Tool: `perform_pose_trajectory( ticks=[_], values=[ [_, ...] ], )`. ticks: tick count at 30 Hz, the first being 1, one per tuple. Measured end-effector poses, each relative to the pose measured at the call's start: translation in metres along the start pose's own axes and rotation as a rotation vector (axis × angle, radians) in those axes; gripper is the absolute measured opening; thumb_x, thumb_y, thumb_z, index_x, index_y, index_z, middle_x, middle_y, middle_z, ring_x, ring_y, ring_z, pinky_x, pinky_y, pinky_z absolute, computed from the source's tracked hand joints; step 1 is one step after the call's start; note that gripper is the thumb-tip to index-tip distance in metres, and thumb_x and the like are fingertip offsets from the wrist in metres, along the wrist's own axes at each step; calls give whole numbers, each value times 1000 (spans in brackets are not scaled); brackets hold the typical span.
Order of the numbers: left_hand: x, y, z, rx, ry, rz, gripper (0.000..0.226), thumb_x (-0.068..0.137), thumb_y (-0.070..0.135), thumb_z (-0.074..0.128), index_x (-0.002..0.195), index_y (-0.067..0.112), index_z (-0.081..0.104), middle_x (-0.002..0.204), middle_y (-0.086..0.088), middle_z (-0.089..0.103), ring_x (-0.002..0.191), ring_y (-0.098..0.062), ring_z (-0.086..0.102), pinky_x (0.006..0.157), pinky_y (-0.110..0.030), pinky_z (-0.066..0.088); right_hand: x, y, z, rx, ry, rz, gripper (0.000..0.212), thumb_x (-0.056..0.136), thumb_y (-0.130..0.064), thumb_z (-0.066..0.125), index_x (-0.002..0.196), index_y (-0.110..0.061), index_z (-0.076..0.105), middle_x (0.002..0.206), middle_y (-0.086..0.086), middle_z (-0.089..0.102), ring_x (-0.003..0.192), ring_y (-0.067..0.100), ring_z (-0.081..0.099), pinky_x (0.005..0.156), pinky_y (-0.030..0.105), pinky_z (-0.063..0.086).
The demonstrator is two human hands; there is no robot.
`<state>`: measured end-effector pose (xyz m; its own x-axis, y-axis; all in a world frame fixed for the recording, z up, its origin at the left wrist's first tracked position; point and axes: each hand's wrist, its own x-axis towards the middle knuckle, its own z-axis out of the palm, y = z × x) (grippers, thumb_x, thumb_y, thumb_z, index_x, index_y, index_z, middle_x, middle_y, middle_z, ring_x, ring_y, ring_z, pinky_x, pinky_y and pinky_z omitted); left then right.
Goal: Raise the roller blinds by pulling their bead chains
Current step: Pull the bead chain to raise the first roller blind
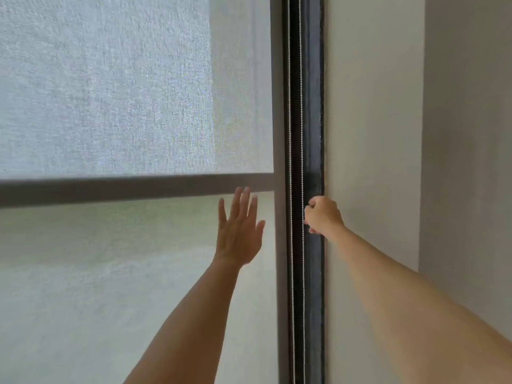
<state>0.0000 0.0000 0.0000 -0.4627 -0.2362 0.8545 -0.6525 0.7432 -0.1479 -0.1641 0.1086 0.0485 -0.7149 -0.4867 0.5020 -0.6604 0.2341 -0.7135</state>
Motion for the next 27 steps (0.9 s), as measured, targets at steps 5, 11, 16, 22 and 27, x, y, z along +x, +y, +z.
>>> perform_pose_trajectory(
  ticks=[5, 11, 16, 22, 27],
  values=[
    [-1, 19, 45, -51, -75, -75, 55, 98, 39, 34, 146, 12, 29, 159, -13, 20, 148, -30, 8, 116, -60, 14, 30, 0, 46, 172, -134, 144, 25, 99, -23, 46, 106, -1, 53, 71, 14, 72, 38, 13, 57, 34, 21, 38],
    [7, 31, 85, -158, -100, -192, 48, 100, 36, 34, 144, 17, 35, 157, -8, 27, 148, -27, 14, 118, -55, 10, 60, 16, 64, 340, 59, 68, 19, 95, -23, 55, 100, -7, 62, 90, 11, 71, 75, 25, 67, 60, 29, 53],
    [19, 44, 88, -350, 19, -374, 41, 100, 29, 37, 138, 15, 42, 151, -7, 38, 144, -26, 24, 118, -51, 20, 50, 35, 64, 371, 180, -154, 24, 84, -35, 69, 66, -30, 54, 61, -12, 58, 57, 9, 57, 48, 18, 37],
    [35, 60, 74, -555, 230, -496, 30, 99, 23, 40, 126, 17, 53, 132, -2, 56, 127, -19, 44, 106, -42, 34, 30, 49, 57, 267, 370, -320, 27, 91, -38, 59, 74, -19, 67, 61, -13, 53, 55, 3, 51, 48, 15, 32],
    [66, 83, 34, -973, 327, -455, 23, 100, 25, 39, 95, 23, 61, 86, 13, 62, 83, -3, 56, 78, -28, 44, -4, 51, 55, 251, 406, -533, 30, 96, -28, 50, 69, -19, 60, 62, -10, 53, 58, 5, 51, 51, 16, 41]
  ],
)
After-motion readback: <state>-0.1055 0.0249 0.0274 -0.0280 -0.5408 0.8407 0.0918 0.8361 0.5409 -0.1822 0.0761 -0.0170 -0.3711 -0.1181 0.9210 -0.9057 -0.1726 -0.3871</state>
